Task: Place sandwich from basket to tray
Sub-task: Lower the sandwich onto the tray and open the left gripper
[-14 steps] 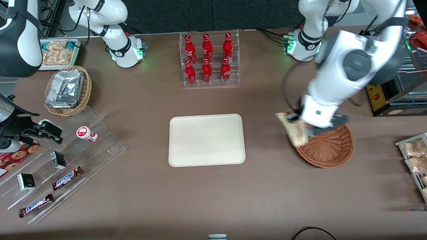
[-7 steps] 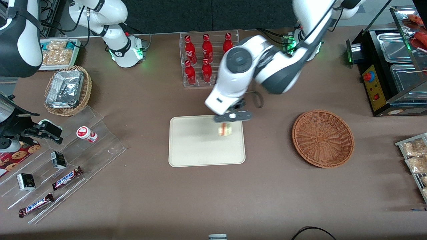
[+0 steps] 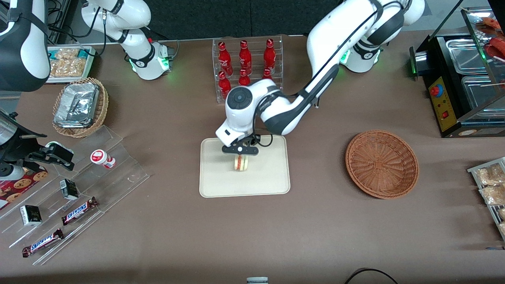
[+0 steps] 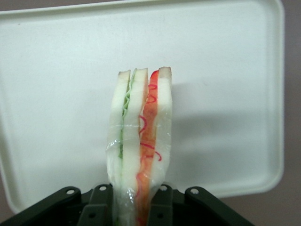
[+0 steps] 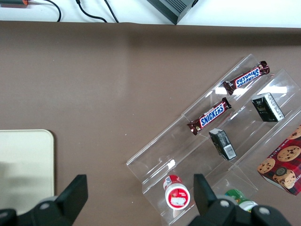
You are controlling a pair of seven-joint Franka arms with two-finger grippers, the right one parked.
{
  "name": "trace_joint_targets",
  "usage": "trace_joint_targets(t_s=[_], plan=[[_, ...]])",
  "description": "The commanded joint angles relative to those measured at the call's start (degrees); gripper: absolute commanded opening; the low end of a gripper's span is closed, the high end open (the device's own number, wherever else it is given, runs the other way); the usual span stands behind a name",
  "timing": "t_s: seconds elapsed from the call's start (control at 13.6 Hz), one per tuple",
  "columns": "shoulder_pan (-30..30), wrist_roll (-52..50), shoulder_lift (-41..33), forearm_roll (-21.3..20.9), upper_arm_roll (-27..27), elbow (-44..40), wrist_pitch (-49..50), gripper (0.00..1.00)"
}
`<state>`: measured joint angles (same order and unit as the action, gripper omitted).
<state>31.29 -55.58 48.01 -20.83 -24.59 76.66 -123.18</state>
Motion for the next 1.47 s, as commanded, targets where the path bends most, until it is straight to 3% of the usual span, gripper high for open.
trace_joint_targets(t_s=[0.0,0.15,0.29,0.37,0.52,0.59,0.66,0.88,1.18,1.4], plan=[[1.40,-4.17,5.23,-5.60,0.59,-6.07,0.13,0.00],[1.58,-7.34,7.09,-8.69,0.59,-6.35,-0.04,0.00],[1.58,-8.05,7.27,-8.88,0.59,-6.35,-1.18,0.00],[1.50,-8.32,7.09,-8.79,0.59,-6.35,-1.45,0.13],[1.32,-10.06,6.39,-8.53,0.59,-6.44,-1.45,0.89],[0.88,-10.51,5.35,-8.09,0.50,-6.44,-1.36,1.00],[0.71,-10.69,3.77,-7.13,0.42,-6.44,-0.75,1.00],[-4.38,-7.90,-4.39,2.60,-0.20,-5.91,5.11,1.00],[-13.94,11.32,-19.24,19.12,-0.02,-4.69,24.42,1.00],[-25.36,24.86,-30.93,23.29,-0.02,2.67,32.90,1.00]])
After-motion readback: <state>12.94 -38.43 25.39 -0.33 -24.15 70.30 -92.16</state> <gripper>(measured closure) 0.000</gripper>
